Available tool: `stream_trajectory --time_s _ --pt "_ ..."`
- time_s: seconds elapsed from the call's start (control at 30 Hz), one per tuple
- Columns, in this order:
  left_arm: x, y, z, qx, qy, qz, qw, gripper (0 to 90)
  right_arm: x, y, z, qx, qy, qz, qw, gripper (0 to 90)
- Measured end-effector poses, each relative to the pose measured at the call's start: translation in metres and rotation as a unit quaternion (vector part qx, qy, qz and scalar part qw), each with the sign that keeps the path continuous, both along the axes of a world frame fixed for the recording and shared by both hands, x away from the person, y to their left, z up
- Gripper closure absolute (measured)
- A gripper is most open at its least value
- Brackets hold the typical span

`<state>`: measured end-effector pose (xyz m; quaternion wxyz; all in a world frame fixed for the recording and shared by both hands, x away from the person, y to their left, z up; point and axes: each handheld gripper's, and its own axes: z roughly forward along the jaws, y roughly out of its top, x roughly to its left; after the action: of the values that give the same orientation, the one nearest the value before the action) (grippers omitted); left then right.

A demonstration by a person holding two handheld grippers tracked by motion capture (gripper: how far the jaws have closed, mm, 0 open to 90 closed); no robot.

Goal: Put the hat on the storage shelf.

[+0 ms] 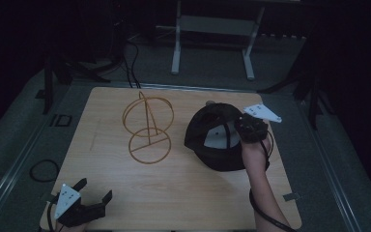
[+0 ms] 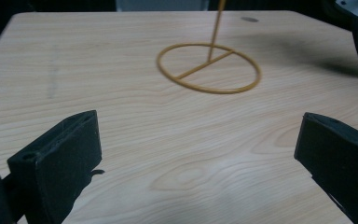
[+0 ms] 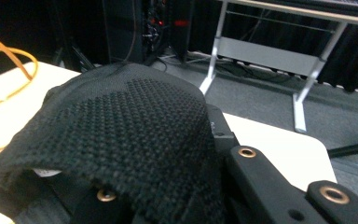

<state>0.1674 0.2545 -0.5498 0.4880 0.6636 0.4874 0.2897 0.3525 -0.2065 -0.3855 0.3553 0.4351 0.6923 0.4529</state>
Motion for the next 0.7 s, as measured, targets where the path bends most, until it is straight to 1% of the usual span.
stream_trajectory --time_s 0.07,0.1,0.13,0.23,0.3,0.37,0.4,0.47,0.53,0.63,0.67,0.7 --pt "0.001 -0.006 0.002 -0.008 0.000 -0.010 0.9999 1.1 -0.004 -0.002 0.005 0.013 -0.001 0.008 0.9999 89.4" --pt "0.002 -0.010 0.003 -0.008 0.000 -0.017 0.9998 1.0 -0.007 -0.003 0.007 0.018 -0.002 0.014 0.9997 89.4" --pt "0.003 -0.013 0.004 -0.004 -0.002 -0.027 0.9996 1.1 -0.010 -0.004 0.009 0.025 -0.004 0.021 0.9995 89.4" --pt "0.004 -0.023 0.003 0.017 -0.003 -0.047 0.9987 1.1 -0.019 -0.008 0.011 0.042 -0.009 0.038 0.9984 89.4" --pt "0.006 -0.026 0.002 0.017 0.002 -0.055 0.9984 1.1 -0.024 -0.009 0.012 0.041 -0.012 0.044 0.9981 89.3" --pt "0.007 -0.030 0.002 0.015 0.006 -0.059 0.9981 1.0 -0.029 -0.011 0.011 0.049 -0.009 0.052 0.9974 89.3" --pt "0.008 -0.032 0.003 0.014 0.008 -0.062 0.9979 1.1 -0.031 -0.011 0.010 0.049 -0.010 0.053 0.9973 89.4" --pt "0.010 -0.037 0.005 0.019 0.004 -0.070 0.9973 1.1 -0.035 -0.013 0.008 0.050 -0.011 0.056 0.9971 89.3" --pt "0.014 -0.043 0.008 0.021 0.006 -0.082 0.9964 1.1 -0.039 -0.014 0.006 0.047 -0.011 0.057 0.9972 89.3" --pt "0.019 -0.055 0.012 0.025 0.003 -0.100 0.9946 1.1 -0.045 -0.016 0.004 0.050 -0.011 0.062 0.9967 89.3" --pt "0.020 -0.060 0.013 0.025 0.002 -0.108 0.9938 1.0 -0.047 -0.017 0.004 0.056 -0.010 0.065 0.9963 89.3" --pt "0.022 -0.064 0.015 0.028 0.001 -0.115 0.9930 1.1 -0.049 -0.018 0.004 0.062 -0.009 0.067 0.9958 89.3"
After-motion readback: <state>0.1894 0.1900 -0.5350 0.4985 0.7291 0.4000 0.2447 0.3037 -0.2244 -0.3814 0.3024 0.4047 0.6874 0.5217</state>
